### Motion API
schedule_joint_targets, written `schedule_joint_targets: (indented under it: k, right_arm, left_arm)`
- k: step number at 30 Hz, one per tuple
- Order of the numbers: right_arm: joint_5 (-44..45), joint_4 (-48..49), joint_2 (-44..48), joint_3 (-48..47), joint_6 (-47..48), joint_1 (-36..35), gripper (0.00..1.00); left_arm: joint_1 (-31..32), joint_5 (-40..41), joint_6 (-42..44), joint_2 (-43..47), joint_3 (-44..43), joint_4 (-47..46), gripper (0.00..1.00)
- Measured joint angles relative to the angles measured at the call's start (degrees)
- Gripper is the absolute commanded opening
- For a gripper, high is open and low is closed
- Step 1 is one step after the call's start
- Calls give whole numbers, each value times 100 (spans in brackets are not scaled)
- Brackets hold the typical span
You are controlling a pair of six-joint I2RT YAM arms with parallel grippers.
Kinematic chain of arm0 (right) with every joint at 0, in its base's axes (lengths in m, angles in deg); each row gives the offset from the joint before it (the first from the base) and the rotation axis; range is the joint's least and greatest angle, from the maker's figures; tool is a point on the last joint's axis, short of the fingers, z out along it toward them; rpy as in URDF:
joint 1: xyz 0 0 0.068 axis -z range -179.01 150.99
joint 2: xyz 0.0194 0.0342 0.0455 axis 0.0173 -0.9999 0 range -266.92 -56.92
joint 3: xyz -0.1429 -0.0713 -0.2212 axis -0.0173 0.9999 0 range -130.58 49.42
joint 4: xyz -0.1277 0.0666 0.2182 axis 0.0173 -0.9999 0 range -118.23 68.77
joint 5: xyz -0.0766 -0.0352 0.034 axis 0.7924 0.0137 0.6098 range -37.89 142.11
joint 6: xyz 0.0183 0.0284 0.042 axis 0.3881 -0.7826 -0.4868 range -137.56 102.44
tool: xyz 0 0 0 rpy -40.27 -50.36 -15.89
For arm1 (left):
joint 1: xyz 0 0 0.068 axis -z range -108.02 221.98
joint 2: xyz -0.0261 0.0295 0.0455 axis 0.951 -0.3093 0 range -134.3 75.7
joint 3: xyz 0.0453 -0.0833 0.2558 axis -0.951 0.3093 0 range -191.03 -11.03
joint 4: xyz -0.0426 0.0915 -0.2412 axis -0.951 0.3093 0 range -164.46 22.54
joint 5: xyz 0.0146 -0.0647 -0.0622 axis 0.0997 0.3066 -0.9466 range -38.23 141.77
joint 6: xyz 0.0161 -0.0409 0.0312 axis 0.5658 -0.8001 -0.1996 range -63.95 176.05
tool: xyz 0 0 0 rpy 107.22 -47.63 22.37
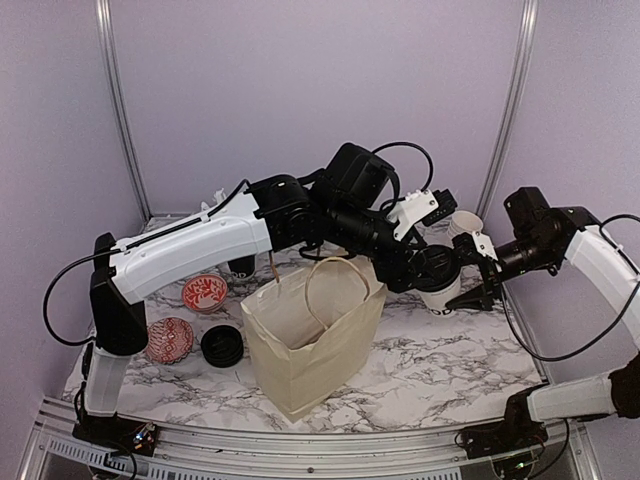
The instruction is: Pack the takeout coffee
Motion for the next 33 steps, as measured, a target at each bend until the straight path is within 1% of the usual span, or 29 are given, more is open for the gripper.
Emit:
schedule_joint_targets:
  k: [2,4,5,7,15,19,22,23,24,25,29,33]
  right_arm:
    - [15,-2,2,-9,-2,-7,78]
    - [33,-2,2,-9,-4,-11,78]
    - [35,2,2,-9,-11,-13,78]
    - [39,15,2,-24,-33,-11,78]
    - [85,17,2,-120,-44,-13,78]
    - [105,24,0,-120,-74,-17,79]
    - [111,28,0,-120,-114,-17,84]
    - [109,46,0,-120,-140,-17,89]
    - [109,48,0,-120,-168,-17,97]
    - [105,55,-2,-129,-201,-17,98]
    - [109,94,-17,-334,-378,-17,99]
    - [184,160,-15,-503,-575,15,99]
  left_arm:
    - [-2,-2,-2,0,0,-9,79]
    - [-2,-4,-4,0,0,-9,87]
    - [-2,-22,-24,0,0,-9,89]
    - [4,-44,-39,0,0,-7,90]
    - [7,-2,-35,-2,0,-9,78]
    - [0,-2,-42,-7,0,-11,74]
    - [0,0,-59,-7,0,-11,73]
    - [0,0,-70,-7,-2,-11,72]
    - [0,2,-72,-7,-2,-11,72]
    - [2,2,-81,-7,-2,-7,72]
    - [13,120,-81,46,-2,15,72]
    - [17,361,-68,361,0,39,75]
